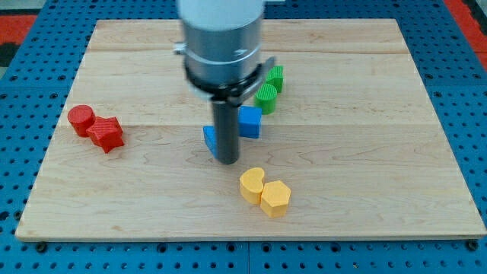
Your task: Push the yellow blocks to the bottom left of triangle
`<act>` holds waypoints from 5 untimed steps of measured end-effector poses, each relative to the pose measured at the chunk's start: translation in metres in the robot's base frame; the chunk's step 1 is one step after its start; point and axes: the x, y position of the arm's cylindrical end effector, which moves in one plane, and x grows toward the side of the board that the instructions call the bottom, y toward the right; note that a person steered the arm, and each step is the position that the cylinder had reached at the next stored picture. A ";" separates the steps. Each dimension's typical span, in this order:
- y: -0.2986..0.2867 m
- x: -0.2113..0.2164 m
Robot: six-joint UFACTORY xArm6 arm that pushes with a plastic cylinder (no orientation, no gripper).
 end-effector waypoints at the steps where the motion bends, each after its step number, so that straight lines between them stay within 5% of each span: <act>1: 0.056 0.005; 2: 0.110 0.005; 3: 0.148 0.062; 4: 0.106 0.086; 5: 0.063 0.035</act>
